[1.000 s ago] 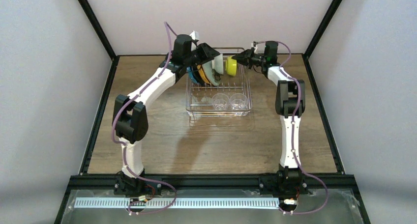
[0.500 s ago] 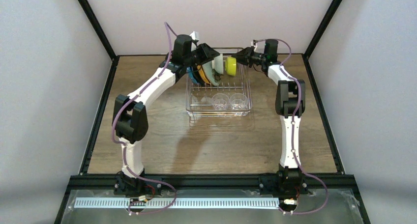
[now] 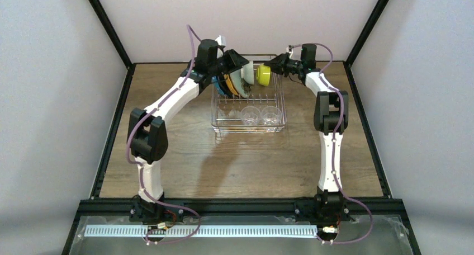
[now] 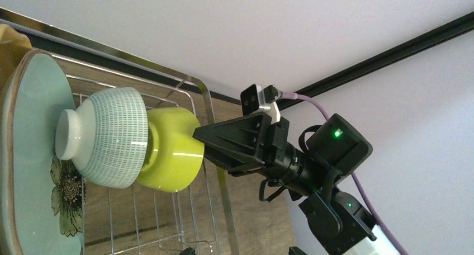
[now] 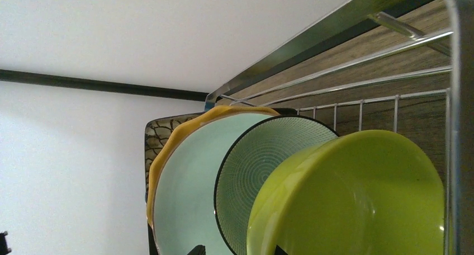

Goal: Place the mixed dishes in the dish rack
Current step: Turn the bowl upside down over the dish rack.

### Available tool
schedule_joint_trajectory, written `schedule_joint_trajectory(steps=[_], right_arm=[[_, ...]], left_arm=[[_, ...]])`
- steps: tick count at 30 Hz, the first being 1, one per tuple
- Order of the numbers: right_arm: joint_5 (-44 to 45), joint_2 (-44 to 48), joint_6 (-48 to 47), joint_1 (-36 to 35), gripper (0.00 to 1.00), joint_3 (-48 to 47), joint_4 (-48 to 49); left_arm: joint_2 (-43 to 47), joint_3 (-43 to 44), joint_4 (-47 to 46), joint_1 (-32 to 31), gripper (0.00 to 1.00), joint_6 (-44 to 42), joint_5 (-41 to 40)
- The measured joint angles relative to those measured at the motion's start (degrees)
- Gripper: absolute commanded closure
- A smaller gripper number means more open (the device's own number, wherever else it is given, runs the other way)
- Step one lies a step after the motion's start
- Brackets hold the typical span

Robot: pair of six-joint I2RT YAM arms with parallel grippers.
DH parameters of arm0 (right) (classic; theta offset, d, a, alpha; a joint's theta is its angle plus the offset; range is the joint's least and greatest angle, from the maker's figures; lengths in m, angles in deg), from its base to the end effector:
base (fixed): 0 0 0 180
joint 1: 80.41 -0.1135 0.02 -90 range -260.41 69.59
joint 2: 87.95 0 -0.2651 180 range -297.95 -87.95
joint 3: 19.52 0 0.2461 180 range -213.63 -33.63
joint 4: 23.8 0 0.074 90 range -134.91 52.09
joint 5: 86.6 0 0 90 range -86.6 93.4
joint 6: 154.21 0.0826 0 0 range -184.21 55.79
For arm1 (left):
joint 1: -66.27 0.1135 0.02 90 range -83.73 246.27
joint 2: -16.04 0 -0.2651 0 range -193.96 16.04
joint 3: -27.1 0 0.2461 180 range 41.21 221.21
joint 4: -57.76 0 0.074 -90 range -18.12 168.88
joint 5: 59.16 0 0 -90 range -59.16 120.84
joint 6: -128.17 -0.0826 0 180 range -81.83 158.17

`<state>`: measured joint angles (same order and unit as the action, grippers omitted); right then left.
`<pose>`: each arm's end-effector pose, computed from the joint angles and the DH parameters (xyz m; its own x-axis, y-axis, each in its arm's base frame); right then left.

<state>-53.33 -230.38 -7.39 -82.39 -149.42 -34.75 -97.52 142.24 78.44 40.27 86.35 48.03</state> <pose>0.5771 0.0891 0.1742 -0.8752 0.4292 -0.2231 -0.0965 0.2971 0.9500 0.4535 -0.2483 0.3133 -0.6953 -0.4530 -0.5580 0.2274 0.5978 -0.7687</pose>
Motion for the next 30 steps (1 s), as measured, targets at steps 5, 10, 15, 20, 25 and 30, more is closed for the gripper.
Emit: schedule_joint_trajectory(steps=[5, 10, 15, 20, 25, 30], right_arm=[[0.7, 0.6, -1.0, 0.0, 0.35, 0.0, -2.2], [1.2, 1.0, -1.8, 0.0, 0.35, 0.0, -3.9], [1.6, 1.5, -3.0, 0.1, 0.34, 0.0, -5.7], [1.7, 1.8, -3.7, 0.1, 0.34, 0.0, -6.5], [1.7, 1.8, -4.1, 0.1, 0.34, 0.0, -6.9], [1.8, 2.1, -5.2, 0.1, 0.33, 0.0, -8.4]], left_arm=[[0.8, -0.2, 0.0, 0.0, 0.04, -0.3, -0.1], [1.2, -0.8, -0.1, 0.0, 0.04, -0.3, -0.2], [1.3, -1.7, 0.0, 0.0, 0.04, -0.3, -0.2], [1.3, -1.8, 0.0, 0.0, 0.04, -0.3, -0.3], [1.3, -1.8, 0.0, -0.2, 0.04, -0.3, -0.4], [1.3, -1.8, 0.0, -0.3, 0.04, -0.3, -0.5]])
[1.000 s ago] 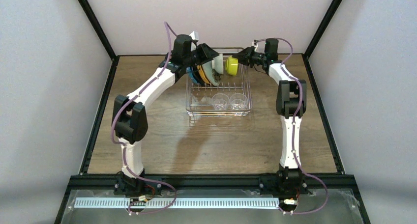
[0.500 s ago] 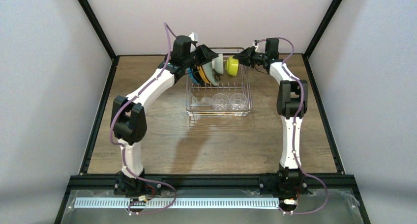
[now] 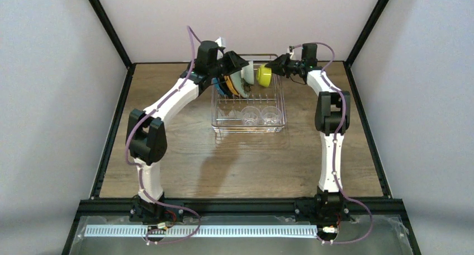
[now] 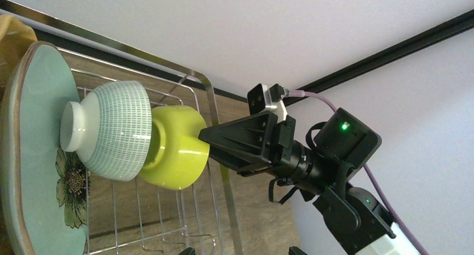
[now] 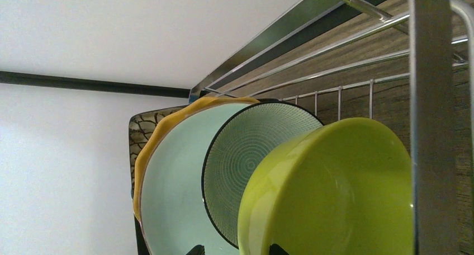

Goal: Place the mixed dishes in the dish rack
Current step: Turn the bowl upside down over the dish rack.

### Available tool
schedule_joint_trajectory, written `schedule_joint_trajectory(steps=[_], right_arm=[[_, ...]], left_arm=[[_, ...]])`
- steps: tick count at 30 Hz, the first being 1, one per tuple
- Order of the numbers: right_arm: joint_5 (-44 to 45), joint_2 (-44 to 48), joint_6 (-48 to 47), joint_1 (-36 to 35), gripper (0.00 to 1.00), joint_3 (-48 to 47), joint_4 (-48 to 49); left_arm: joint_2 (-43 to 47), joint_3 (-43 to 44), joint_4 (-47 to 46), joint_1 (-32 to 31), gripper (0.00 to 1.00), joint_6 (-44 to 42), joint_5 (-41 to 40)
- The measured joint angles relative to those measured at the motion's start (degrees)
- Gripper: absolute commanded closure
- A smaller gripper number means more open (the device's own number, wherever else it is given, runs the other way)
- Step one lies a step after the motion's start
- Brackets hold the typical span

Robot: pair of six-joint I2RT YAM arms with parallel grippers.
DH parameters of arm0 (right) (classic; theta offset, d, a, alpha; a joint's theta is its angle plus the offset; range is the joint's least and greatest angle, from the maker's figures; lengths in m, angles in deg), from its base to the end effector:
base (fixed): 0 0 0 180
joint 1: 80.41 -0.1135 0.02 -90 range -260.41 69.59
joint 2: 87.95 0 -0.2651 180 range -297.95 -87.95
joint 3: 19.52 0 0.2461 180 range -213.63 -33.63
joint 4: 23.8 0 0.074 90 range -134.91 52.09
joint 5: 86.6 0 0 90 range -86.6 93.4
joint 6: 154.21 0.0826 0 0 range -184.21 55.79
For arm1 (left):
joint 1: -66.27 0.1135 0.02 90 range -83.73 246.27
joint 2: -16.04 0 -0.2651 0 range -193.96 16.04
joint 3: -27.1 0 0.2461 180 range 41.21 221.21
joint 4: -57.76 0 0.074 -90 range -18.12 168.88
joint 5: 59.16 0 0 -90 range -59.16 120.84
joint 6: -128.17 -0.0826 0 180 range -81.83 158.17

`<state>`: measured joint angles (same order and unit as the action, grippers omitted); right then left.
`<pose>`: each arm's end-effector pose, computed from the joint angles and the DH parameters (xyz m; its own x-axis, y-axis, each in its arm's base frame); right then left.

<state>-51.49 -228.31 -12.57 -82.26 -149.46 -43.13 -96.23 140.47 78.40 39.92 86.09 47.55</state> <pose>0.5692 0.0860 0.1778 -0.8790 0.4228 -0.2205 -0.0632 0.3551 0.9327 0.4472 -0.2480 0.3123 -0.6966 -0.4483 -0.5602 0.2252 0.6048 -0.7639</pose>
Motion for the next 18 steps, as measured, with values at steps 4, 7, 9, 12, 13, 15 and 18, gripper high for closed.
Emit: schedule_joint_trajectory(steps=[4, 7, 9, 12, 13, 15, 18], right_arm=[[0.2, 0.3, -0.7, 0.0, 0.33, 0.0, -1.1], [0.4, 0.5, -1.4, 0.0, 0.32, -0.2, -1.9], [0.5, 0.7, -1.7, 0.0, 0.32, -0.2, -2.4], [0.7, 0.9, -2.3, 0.0, 0.32, -0.2, -3.0], [0.8, 0.9, -2.4, 0.0, 0.32, -0.3, -3.2], [1.0, 1.0, -2.8, 0.0, 0.32, -0.3, -3.6], [1.5, 1.5, -3.3, 0.0, 0.32, -0.3, -4.2]], left_arm=[[0.0, 0.0, 0.0, 0.0, 0.04, 0.0, -0.2], [0.0, 0.0, 0.0, 0.0, 0.04, 0.0, -0.2], [0.0, 0.0, 0.0, -0.1, 0.04, 0.0, -0.2], [0.3, -0.1, 0.0, -0.2, 0.04, 0.0, -0.4], [0.5, -0.2, 0.0, -0.3, 0.04, 0.0, -0.5], [1.0, -0.6, 0.0, -0.3, 0.04, 0.0, -0.7], [1.9, -1.2, 0.0, -0.4, 0.04, 0.0, -0.8]])
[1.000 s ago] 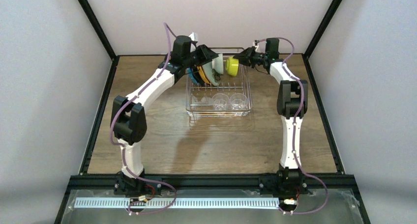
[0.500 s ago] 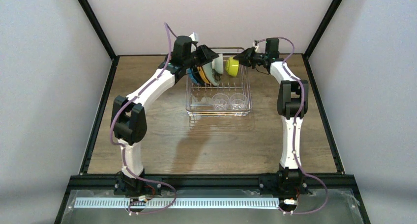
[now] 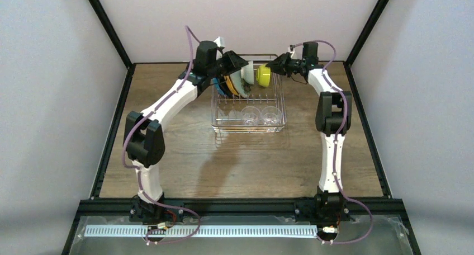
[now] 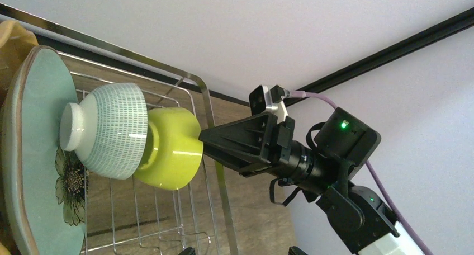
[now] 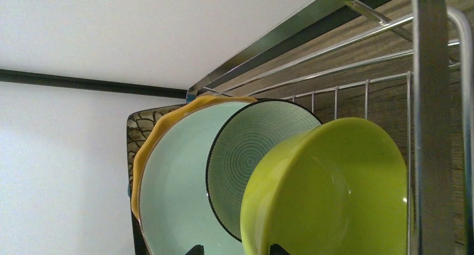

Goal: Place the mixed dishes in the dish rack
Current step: Turn the bowl upside down over the dish rack.

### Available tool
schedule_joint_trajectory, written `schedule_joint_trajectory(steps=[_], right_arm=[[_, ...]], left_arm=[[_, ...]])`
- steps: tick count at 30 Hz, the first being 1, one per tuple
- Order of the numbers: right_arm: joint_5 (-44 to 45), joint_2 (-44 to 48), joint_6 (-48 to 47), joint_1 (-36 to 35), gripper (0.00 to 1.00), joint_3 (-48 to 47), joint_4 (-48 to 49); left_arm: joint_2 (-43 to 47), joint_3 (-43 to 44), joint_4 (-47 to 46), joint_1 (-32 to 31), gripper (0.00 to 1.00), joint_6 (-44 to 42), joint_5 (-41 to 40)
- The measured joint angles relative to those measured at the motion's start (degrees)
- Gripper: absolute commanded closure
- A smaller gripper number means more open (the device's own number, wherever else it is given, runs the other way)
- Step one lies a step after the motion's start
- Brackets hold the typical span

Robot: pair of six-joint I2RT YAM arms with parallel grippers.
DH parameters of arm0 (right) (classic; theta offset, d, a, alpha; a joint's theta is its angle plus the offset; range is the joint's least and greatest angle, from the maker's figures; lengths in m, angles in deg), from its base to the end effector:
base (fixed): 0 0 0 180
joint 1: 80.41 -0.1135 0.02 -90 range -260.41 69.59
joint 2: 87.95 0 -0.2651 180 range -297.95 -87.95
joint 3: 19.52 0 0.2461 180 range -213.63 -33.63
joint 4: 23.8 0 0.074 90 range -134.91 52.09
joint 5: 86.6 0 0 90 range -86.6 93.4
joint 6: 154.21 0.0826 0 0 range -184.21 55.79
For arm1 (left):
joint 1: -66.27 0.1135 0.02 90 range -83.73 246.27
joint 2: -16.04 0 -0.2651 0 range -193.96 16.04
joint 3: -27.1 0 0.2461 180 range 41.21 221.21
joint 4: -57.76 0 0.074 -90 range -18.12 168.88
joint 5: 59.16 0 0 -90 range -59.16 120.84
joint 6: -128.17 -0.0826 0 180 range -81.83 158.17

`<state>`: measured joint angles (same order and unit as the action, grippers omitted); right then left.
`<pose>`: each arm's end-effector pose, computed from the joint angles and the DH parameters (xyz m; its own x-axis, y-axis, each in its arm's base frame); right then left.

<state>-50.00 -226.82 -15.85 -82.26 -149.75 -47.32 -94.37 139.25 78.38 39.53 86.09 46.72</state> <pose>0.5649 0.0846 0.1853 -0.8755 0.4175 -0.2431 -0.0665 0.3942 0.9166 0.4396 -0.2468 0.3198 -0.6865 -0.4535 -0.5684 0.2305 0.6057 -0.7616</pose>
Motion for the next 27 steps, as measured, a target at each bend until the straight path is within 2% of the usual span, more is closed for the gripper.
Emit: schedule_joint_trajectory(steps=[27], right_arm=[[4.0, 3.8, -4.7, 1.2, 0.31, -0.4, -6.1]], left_arm=[[1.7, -1.5, 0.2, -0.3, 0.04, -0.2, -0.8]])
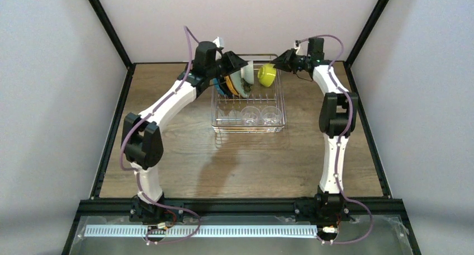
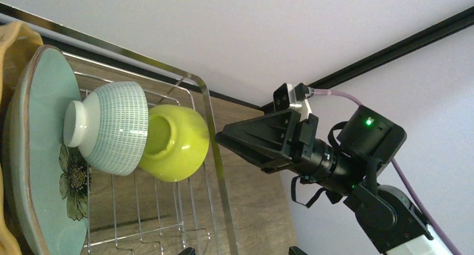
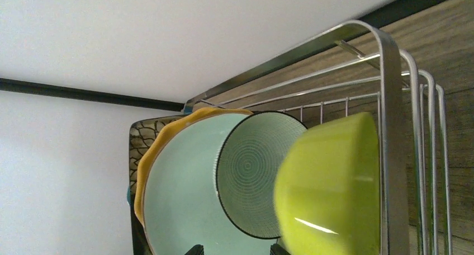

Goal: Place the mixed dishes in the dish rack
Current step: Turn the bowl upside down over the dish rack, then turn the bowl upside down.

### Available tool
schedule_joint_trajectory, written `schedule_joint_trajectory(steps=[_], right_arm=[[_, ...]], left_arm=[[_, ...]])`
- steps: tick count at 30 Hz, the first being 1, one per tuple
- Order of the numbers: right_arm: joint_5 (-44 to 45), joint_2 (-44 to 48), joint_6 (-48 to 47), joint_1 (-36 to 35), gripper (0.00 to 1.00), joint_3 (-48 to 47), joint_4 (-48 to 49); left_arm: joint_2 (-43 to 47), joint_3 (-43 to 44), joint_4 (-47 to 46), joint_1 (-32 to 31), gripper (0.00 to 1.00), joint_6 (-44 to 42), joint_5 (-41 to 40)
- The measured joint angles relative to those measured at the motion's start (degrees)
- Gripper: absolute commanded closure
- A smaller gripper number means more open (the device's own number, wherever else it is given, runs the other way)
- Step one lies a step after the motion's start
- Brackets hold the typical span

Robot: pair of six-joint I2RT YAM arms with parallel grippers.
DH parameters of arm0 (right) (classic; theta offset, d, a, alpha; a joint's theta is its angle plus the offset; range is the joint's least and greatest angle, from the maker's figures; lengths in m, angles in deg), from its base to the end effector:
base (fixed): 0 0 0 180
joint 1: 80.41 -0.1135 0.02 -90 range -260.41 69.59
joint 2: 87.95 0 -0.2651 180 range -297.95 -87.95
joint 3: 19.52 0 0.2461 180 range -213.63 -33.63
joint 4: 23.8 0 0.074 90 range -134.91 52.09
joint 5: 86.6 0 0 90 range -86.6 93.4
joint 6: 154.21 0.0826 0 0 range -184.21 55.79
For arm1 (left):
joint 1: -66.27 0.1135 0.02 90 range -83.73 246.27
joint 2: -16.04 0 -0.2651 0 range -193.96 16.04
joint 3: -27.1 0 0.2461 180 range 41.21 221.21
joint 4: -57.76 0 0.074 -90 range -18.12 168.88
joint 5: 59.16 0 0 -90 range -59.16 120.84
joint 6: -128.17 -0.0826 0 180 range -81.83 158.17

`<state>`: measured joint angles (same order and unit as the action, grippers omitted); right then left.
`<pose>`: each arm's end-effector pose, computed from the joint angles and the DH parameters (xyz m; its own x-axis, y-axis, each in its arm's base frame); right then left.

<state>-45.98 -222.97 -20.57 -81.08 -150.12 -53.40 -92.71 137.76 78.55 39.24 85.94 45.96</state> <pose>0.5580 0.0692 0.2104 -0.8443 0.4395 -0.3067 -0.0747 0.4703 0.8793 0.4326 -0.2449 0.3230 -0.6814 -0.4548 -0.5734 0.2292 0.6115 -0.7573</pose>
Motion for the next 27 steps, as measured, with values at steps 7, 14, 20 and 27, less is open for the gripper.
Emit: schedule_joint_trajectory(steps=[7, 14, 20, 27], right_arm=[[1.4, 2.9, -1.4, 0.3, 0.31, 0.0, -1.4], [2.5, 6.1, -2.7, 0.3, 0.31, 2.1, -2.2], [2.8, 7.4, -3.8, 0.3, 0.31, 2.4, -3.7], [3.6, 7.4, -6.4, -0.4, 0.32, 0.4, -7.9]], left_arm=[[2.2, -1.6, -0.2, 0.0, 0.04, -0.1, -0.6], [3.8, -4.3, -0.1, 0.0, 0.04, -0.4, -1.1], [4.9, -4.7, 0.4, 0.0, 0.04, -1.3, -2.9], [5.0, -5.1, 1.1, 0.0, 0.04, -1.3, -4.8]])
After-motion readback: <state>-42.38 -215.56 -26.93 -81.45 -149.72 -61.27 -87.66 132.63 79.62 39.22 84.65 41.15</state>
